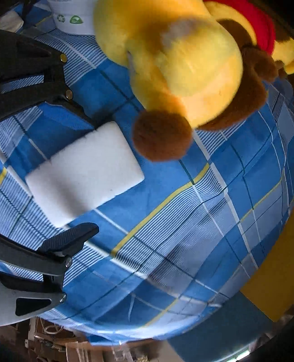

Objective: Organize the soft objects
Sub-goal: 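Grasp the white foam block with the right tool, then lift the gauze roll with the left tool toward the tray while right holds the foam block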

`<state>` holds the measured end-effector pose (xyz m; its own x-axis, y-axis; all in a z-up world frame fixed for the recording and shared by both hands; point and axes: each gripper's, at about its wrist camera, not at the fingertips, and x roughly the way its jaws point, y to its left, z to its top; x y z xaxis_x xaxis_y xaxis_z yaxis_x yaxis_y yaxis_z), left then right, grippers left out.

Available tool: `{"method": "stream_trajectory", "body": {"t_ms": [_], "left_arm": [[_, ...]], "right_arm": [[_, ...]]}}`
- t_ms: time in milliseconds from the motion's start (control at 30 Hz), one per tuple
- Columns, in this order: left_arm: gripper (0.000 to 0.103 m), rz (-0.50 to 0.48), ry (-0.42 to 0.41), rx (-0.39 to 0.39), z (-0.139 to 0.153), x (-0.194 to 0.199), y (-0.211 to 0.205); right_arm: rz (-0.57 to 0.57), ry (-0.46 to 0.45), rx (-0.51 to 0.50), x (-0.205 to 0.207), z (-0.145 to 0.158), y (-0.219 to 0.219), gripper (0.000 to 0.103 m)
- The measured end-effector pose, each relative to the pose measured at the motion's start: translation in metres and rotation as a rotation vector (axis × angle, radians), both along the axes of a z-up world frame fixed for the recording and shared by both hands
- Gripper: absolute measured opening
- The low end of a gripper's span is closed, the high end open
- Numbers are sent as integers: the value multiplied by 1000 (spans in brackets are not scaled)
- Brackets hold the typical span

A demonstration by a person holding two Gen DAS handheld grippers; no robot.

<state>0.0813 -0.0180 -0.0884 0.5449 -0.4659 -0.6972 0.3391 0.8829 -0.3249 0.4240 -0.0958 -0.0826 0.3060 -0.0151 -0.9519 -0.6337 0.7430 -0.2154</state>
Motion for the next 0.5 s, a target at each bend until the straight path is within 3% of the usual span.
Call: {"method": "stream_trajectory", "body": {"t_ms": [67,133,200,333,500], "left_arm": [[49,1,0,-2,0,-1,0],[49,2,0,-2,-1,0,1],[49,2,-1,-1,-1,0,1],[49,2,-1,-1,0,-1,4],[48,2,-6,13,0,-2,2]], "right_arm": [[-35,34,51,4,-1,-7,83],[-62,45,100,0,2,-14,63],[-88,-4,100,-10,9,-20,59],[-175,-40,142,-38,31,-40,58],[-285,0,276,-105,63,-62,60]]}}
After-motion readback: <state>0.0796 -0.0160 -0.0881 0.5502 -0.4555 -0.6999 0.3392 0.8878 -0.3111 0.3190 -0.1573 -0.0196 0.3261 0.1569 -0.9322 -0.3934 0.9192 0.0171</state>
